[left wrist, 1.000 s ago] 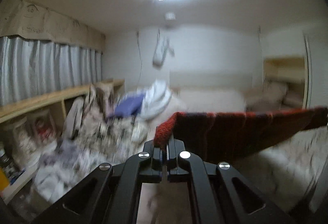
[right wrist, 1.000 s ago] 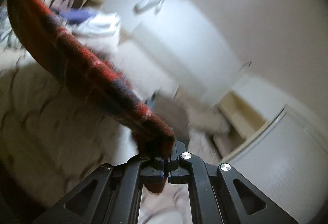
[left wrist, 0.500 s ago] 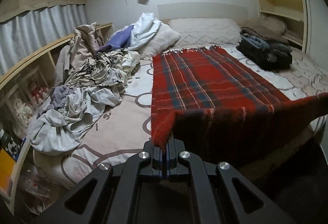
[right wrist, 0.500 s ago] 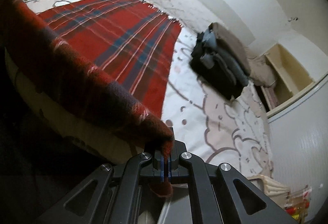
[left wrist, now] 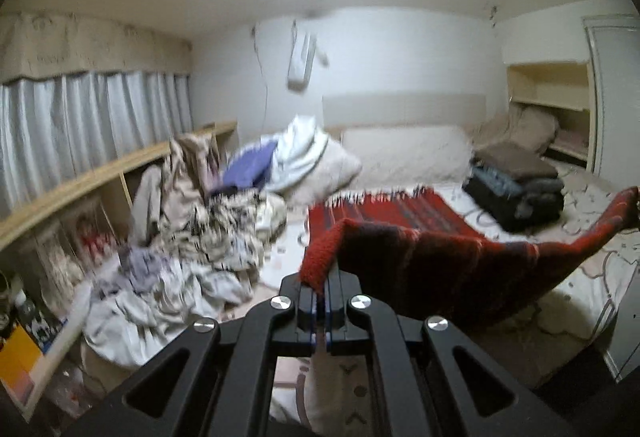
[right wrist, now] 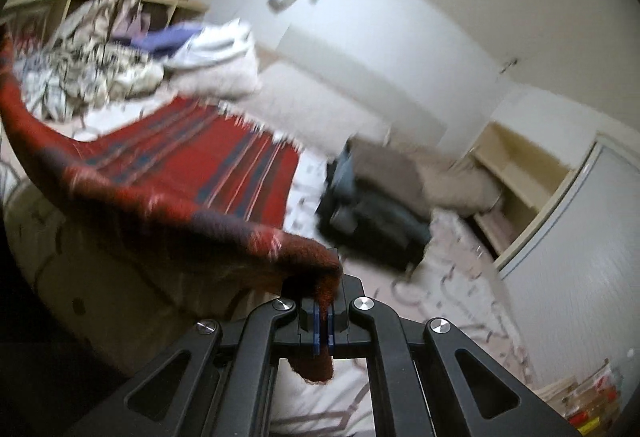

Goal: Fold clothes
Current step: 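Lower the held blanket flat onto the duvet with both tools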

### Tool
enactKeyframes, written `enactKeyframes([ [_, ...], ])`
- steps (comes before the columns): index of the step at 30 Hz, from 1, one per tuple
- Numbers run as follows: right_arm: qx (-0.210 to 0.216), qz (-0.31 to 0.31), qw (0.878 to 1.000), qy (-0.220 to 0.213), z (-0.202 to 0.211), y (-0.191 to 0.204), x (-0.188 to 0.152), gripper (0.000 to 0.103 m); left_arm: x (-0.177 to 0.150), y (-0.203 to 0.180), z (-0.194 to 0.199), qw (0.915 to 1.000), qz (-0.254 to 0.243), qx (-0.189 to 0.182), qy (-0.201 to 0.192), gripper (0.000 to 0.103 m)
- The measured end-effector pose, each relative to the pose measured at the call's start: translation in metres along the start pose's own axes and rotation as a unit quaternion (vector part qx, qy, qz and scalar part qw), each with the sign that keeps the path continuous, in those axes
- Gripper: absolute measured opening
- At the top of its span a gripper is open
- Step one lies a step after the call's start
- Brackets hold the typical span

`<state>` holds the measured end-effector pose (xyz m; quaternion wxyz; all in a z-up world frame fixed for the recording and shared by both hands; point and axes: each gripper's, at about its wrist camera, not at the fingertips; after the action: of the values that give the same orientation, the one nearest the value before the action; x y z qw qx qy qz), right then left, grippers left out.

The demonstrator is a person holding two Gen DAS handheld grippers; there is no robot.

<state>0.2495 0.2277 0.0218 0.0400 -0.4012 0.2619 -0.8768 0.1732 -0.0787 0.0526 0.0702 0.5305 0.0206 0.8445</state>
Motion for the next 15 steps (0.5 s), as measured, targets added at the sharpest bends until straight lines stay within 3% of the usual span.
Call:
enactKeyframes([
  [15, -0.054, -0.047, 0.994, -0.085, 0.127, -0.018, 0.015, 0.001, 0.006, 0.042, 0.117, 0.9911, 0.018, -0.014, -0.131, 0.003],
])
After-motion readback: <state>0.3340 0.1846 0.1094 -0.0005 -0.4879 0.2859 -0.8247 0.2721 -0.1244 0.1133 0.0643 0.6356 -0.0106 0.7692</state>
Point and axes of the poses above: each gripper's, at about its wrist camera, not at the fingertips, and z roughly against the way its jaws point, y to its left, x to its top, and after that the axes turned 8 degrees about y, right-handed
